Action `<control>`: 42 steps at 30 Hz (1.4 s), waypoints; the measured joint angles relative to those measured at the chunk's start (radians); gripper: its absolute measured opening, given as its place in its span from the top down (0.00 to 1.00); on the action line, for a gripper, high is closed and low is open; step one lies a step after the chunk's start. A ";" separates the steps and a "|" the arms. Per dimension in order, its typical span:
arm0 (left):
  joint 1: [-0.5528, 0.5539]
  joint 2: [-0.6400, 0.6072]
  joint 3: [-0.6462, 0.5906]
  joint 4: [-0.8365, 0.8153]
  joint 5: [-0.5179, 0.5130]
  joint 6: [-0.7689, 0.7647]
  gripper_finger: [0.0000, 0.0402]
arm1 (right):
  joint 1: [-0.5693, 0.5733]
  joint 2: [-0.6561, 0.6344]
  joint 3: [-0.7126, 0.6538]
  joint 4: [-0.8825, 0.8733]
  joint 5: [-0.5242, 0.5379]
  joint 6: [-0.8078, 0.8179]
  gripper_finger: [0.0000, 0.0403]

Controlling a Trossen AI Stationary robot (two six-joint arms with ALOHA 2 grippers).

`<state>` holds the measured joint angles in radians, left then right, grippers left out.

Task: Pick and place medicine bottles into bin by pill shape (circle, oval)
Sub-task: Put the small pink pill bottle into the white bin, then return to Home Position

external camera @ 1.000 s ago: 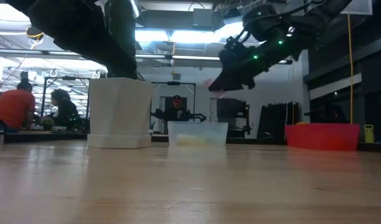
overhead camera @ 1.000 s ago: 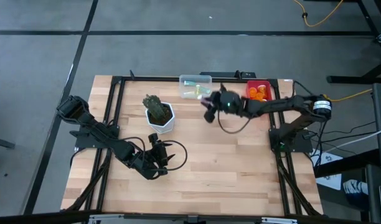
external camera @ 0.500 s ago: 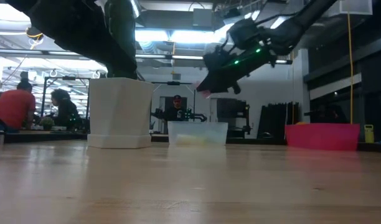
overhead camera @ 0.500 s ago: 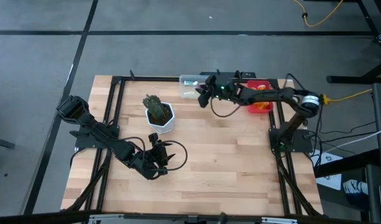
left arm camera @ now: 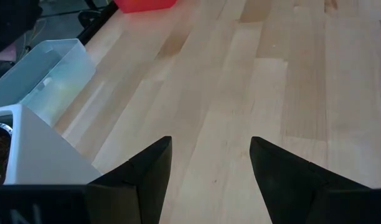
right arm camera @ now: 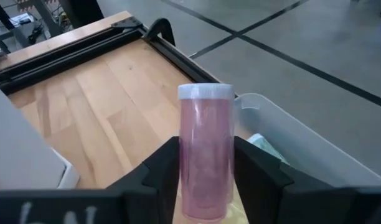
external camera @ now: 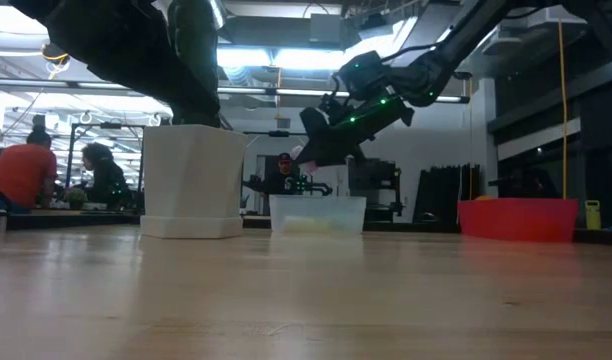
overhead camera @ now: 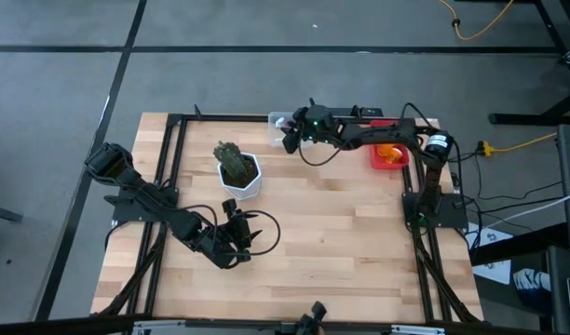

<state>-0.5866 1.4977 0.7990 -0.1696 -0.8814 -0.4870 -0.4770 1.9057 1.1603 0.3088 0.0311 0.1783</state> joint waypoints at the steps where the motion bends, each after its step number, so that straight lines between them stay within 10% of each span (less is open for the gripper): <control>1: 0.000 0.000 0.000 0.000 0.000 0.000 0.48 | 0.000 0.000 0.000 0.000 0.001 0.000 0.64; 17: 0.000 0.000 0.000 -0.001 0.004 -0.005 0.47 | -0.003 -0.123 0.000 -0.285 -0.015 -0.005 0.61; 29: 0.000 0.000 0.000 -0.001 0.004 -0.007 0.47 | 0.043 -0.404 0.000 -0.788 -0.298 0.000 0.61; 42: -0.005 -0.002 0.000 -0.003 0.077 0.005 0.47 | 0.105 -0.482 0.000 -0.991 -0.314 0.138 0.61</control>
<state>-0.5914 1.4961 0.7990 -0.1726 -0.8047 -0.4820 -0.3721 1.4239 1.1606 -0.6822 -0.2824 0.3165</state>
